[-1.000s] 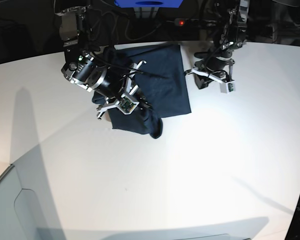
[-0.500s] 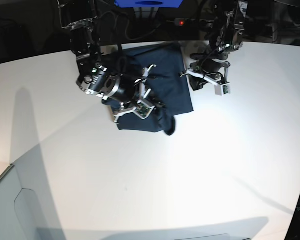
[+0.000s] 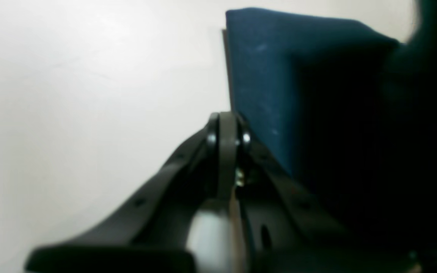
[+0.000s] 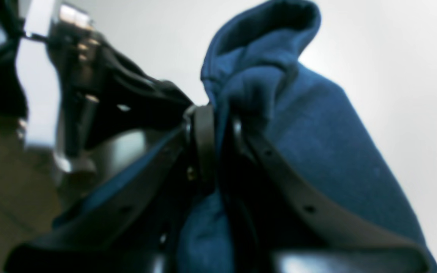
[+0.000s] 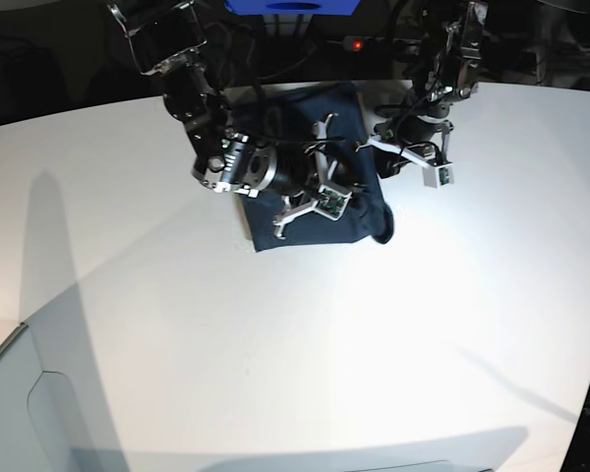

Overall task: Fold the T-shirt properly
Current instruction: 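Lower the folded end onto the bundle with the right gripper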

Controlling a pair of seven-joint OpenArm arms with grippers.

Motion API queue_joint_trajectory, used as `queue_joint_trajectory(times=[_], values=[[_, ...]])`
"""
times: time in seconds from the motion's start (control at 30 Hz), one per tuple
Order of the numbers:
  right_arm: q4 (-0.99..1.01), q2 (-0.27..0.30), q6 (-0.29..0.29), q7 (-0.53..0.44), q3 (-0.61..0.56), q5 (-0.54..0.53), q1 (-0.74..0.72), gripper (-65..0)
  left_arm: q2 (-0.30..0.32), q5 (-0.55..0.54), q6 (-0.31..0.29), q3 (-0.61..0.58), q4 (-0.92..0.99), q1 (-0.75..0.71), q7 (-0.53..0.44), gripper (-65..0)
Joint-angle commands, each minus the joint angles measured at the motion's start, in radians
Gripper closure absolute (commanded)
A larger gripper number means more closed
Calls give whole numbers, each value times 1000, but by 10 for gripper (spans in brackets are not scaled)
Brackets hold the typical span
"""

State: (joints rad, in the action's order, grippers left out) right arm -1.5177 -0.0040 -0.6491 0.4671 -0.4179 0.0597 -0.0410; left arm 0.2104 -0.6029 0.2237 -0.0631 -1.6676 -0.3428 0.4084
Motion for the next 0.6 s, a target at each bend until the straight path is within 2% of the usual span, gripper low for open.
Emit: queue_joint_trajectory(times=[0.0, 0.57], values=[[-5, -4, -10, -28, 3, -19, -12, 0, 2, 4, 4, 3, -7, 0, 10, 0], [59, 2, -10, -21, 1, -21, -49, -2, 17, -2, 6, 4, -16, -8, 10, 0]])
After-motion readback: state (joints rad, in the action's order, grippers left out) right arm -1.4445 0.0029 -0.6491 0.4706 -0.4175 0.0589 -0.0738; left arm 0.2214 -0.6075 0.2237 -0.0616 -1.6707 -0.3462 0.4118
